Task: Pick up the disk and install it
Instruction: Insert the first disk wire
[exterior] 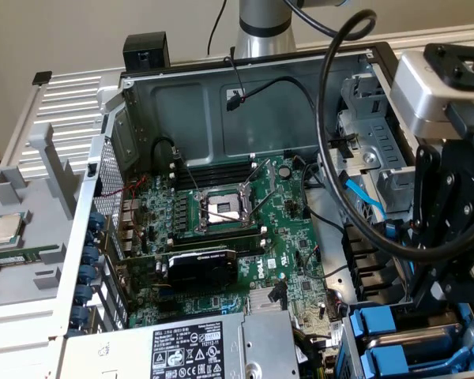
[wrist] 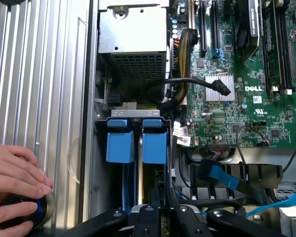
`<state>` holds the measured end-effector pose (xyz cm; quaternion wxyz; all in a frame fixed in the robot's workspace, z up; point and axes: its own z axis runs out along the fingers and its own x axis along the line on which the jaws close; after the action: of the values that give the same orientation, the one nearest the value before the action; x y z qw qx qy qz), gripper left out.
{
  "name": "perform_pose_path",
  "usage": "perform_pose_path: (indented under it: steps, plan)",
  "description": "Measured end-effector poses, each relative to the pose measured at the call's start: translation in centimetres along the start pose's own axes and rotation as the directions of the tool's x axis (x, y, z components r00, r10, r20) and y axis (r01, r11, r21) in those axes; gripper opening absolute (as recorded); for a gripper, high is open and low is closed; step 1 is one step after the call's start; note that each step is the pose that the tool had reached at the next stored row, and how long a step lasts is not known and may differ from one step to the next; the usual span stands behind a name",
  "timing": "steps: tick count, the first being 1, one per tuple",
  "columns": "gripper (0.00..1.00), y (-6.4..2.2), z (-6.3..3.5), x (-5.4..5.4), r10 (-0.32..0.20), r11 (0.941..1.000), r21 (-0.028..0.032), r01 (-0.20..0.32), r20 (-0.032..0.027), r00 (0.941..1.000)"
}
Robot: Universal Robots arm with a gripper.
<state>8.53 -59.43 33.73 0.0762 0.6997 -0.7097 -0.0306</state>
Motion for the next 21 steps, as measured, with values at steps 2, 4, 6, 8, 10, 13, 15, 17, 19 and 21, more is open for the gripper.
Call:
perform_pose_path:
  steps: [2,4,6,8,10,13,15,17,19,21]
  plan:
    - [0.17,0.03,0.02,0.0,0.0,1.0,0.001,0.0,0.0005,1.0]
    - [0.17,0.04,0.04,0.0,0.001,1.0,0.0017,-0.001,0.0017,1.0]
    - [0.17,0.06,0.05,0.0,0.001,1.0,0.0018,-0.001,0.0021,1.0]
    - [0.17,0.06,0.05,0.0,0.001,1.0,0.0019,-0.001,0.0022,1.0]
    - [0.17,0.1,0.12,0.01,0.001,1.0,0.0021,-0.001,0.0022,1.0]
    - [0.17,0.1,0.14,0.0,0.001,1.0,0.0023,-0.001,0.0024,1.0]
    - [0.17,0.1,0.16,0.0,0.001,1.0,0.0025,-0.001,0.0024,1.0]
    - [0.17,0.09,0.19,0.0,0.001,1.0,0.0026,-0.001,0.0023,1.0]
    - [0.17,0.09,0.21,0.0,0.001,1.0,0.0028,-0.001,0.0025,1.0]
    - [0.17,0.09,0.24,0.0,0.001,1.0,0.0029,-0.001,0.0024,1.0]
